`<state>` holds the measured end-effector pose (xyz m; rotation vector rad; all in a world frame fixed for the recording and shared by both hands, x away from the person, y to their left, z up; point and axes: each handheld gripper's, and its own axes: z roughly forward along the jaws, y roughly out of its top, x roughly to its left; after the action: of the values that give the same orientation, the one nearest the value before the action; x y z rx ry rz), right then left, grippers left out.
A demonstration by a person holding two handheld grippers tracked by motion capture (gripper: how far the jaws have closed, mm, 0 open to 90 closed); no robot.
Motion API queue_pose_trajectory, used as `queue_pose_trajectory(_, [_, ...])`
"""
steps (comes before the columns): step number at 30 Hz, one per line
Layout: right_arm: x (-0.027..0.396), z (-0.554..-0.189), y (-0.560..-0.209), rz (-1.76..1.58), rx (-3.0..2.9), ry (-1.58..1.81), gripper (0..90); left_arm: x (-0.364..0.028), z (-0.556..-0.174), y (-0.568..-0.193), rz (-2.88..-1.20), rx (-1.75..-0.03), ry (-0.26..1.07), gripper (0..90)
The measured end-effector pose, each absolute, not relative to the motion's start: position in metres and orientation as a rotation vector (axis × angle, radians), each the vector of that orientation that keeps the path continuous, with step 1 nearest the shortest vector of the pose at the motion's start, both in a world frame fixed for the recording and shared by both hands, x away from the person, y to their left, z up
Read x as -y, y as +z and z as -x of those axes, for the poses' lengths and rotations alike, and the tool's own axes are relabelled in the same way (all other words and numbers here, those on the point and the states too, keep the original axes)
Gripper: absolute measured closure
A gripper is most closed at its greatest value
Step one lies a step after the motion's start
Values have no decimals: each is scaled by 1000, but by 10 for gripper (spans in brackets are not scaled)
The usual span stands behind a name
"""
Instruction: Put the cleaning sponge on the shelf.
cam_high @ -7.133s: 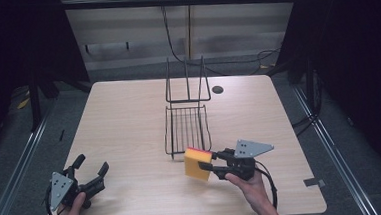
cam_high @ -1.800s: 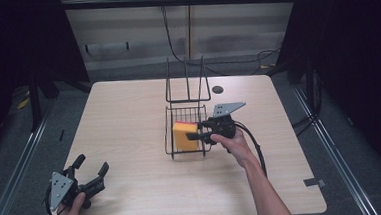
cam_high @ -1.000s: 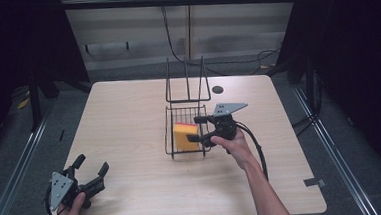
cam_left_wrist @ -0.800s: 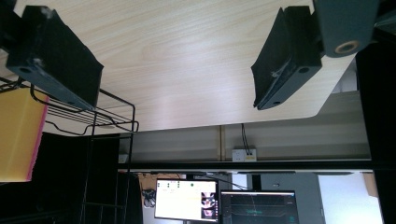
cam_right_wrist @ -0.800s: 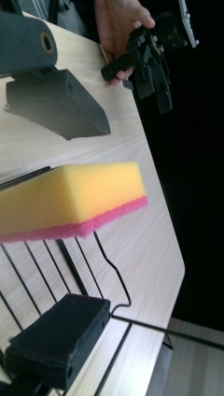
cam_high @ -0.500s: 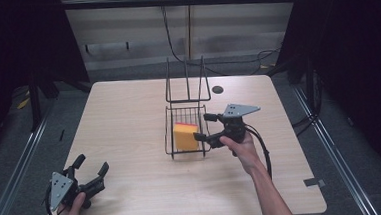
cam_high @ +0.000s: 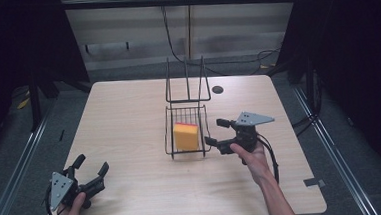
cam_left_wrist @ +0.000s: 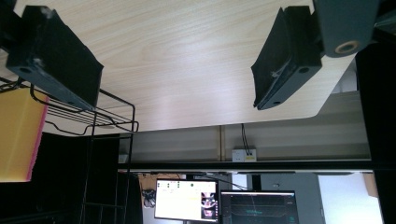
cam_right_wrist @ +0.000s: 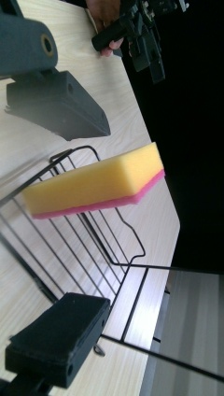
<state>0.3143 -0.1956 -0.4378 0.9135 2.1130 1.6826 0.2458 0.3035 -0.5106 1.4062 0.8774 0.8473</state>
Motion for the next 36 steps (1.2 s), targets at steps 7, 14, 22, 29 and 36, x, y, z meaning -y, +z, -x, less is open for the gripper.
queue_pose_trajectory(7, [208, -294, -445, -967, -2077, 1648, 173, -304, -246, -511, -1407, -878, 848, 156])
queue_pose_trajectory(14, [220, -272, -455, -1007, -2013, 1585, 169, -303, -246, -511, -1400, -882, 848, 156])
queue_pose_trajectory(22, [235, -248, -468, -1072, -1957, 1536, 166, -303, -246, -511, -1406, -880, 850, 155])
queue_pose_trajectory(29, [241, -233, -487, -1089, -1888, 1495, 166, -303, -246, -511, -1400, -882, 849, 156])
queue_pose_trajectory(36, [246, -226, -499, -1120, -1783, 1482, 164, -304, -246, -511, -1406, -880, 852, 156])
